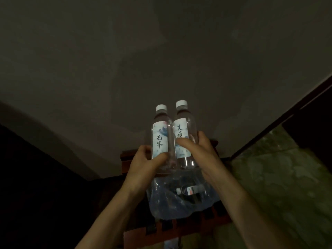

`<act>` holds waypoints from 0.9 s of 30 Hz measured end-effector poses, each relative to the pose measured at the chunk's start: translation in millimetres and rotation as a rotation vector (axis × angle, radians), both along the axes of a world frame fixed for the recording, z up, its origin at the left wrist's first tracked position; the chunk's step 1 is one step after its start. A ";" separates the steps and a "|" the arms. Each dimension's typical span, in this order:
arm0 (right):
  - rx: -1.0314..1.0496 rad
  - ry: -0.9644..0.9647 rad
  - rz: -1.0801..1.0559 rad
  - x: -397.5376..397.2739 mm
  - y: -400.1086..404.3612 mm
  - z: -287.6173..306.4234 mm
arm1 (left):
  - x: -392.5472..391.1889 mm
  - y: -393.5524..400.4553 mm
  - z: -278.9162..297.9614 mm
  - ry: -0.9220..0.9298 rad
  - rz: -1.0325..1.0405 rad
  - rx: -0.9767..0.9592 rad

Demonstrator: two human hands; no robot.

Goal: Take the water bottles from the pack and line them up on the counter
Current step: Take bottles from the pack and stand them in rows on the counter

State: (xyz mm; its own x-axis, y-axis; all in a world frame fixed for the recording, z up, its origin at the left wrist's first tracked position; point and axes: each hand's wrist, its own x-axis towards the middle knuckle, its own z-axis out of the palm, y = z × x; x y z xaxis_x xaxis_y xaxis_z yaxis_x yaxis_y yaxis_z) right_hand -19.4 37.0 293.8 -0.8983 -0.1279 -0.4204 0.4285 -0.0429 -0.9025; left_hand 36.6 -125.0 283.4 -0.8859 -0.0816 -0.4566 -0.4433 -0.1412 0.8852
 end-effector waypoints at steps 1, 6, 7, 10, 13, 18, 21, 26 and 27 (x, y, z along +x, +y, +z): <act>-0.008 0.037 0.008 4.4 -8.8 5.8 | 4.4 -10.1 5.2 0.023 -0.003 0.015; -0.066 0.189 0.008 31.7 -64.8 34.2 | 28.8 -66.4 40.1 0.164 -0.022 0.069; -0.063 0.222 0.012 36.6 -77.0 40.9 | 34.3 -78.4 45.5 0.214 -0.031 0.056; -0.022 0.316 0.031 50.9 -111.8 62.4 | 51.3 -113.1 60.7 0.362 -0.076 -0.044; -0.034 0.355 0.042 66.9 -138.9 77.7 | 71.2 -142.1 79.2 0.470 -0.063 -0.187; -0.118 0.428 0.066 92.7 -179.8 99.9 | 106.6 -170.5 110.4 0.537 0.019 -0.361; -0.169 0.487 0.072 106.6 -201.9 114.9 | 128.8 -183.0 128.7 0.595 0.113 -0.495; -0.284 0.572 0.147 134.5 -236.2 136.5 | 166.6 -207.0 153.6 0.593 0.236 -0.601; -0.302 0.584 0.175 141.1 -242.1 140.8 | 174.3 -212.1 156.8 0.581 0.250 -0.602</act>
State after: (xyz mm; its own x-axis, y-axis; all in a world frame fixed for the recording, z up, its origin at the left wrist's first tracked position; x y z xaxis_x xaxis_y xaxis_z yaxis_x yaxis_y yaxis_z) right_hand 121.7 -205.1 434.6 -0.9225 -0.3276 0.2043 -0.1018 -0.3041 -0.9472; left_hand 210.9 -337.1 440.2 -0.8892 -0.3865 0.2449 0.0830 0.3900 0.9170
